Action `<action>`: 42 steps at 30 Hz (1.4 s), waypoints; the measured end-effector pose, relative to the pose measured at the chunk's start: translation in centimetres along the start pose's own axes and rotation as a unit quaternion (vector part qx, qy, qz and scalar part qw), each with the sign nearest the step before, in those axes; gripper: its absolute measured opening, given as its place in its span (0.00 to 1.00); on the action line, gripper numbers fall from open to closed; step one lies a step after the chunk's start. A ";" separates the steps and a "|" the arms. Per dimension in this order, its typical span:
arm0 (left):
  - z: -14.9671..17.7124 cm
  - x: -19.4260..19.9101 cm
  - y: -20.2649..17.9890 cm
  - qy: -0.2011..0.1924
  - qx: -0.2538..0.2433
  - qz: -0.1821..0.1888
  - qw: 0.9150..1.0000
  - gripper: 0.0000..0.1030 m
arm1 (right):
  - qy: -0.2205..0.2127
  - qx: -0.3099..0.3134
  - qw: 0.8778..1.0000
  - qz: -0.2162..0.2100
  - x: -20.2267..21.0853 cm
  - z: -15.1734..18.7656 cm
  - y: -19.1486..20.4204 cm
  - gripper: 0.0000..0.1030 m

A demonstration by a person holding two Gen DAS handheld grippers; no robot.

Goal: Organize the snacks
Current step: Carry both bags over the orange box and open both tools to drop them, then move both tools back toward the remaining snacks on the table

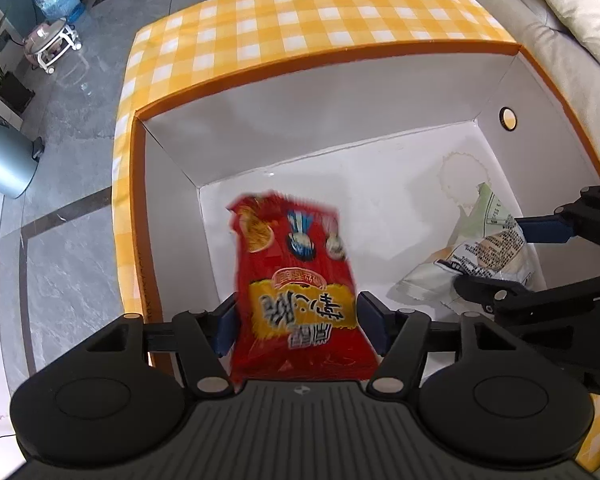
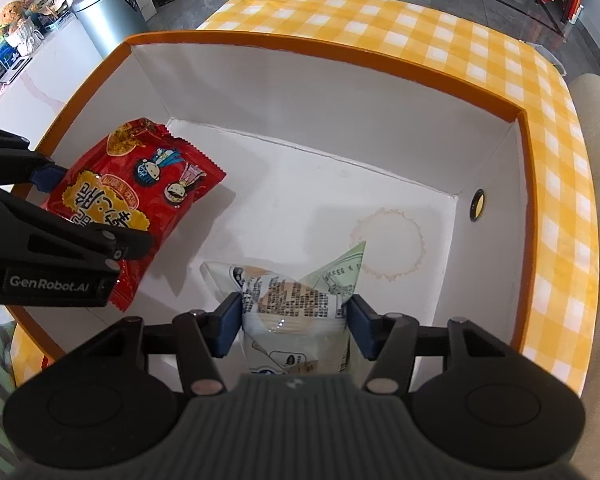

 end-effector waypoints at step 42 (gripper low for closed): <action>13.7 14.1 -4.0 -0.195 0.005 0.028 0.980 0.79 | -0.187 -0.107 0.976 0.017 18.3 12.9 0.2 0.81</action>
Point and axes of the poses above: each gripper's, at about its wrist camera, not at the fingertips, and x roughly against the way its jaws point, y to its left, z to its underside, the point moved 7 cm from there along -x, roughly the way its jaws point, and after that the axes turned 8 degrees about z, right-handed, at the moved point
